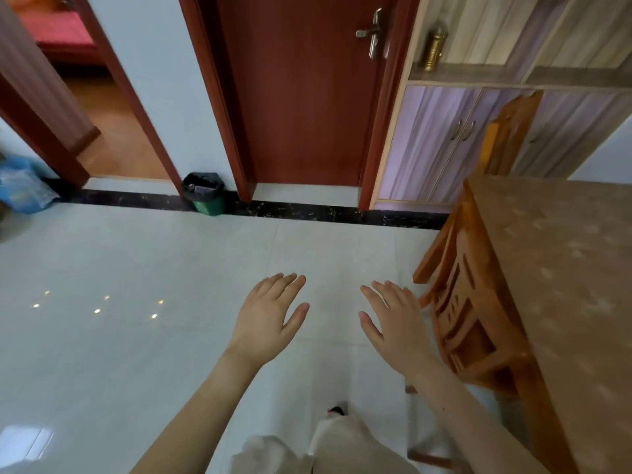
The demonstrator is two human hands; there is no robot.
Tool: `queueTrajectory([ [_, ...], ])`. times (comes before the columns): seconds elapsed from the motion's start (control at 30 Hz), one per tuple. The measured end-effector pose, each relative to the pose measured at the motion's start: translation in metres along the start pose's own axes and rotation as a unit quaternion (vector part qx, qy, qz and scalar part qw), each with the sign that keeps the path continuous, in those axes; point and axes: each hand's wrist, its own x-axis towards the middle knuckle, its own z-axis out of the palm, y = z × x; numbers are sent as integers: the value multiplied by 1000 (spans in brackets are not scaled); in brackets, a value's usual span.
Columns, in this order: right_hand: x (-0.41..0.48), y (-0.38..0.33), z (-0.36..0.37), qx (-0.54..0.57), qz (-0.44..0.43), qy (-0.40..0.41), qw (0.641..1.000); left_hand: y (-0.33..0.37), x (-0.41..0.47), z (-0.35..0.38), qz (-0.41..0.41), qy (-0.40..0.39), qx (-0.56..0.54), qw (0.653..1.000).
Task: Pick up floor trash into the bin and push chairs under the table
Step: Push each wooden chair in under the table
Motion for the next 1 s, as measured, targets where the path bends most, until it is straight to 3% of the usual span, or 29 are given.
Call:
queueTrajectory([
  [0.2,103,52,-18,-12,22,3,1000,0,131,6,21,6,-10,1000],
  [0.43,207,109,-3,-21,70,-1,997,-22,258,57,57,-61,1,997],
  [0.77,380,197,-34,-2,196,72,978,-36,535,66,196,-54,-30,979],
  [1.0,455,271,-50,-4,273,97,957,-5,671,99,275,-71,-64,957],
])
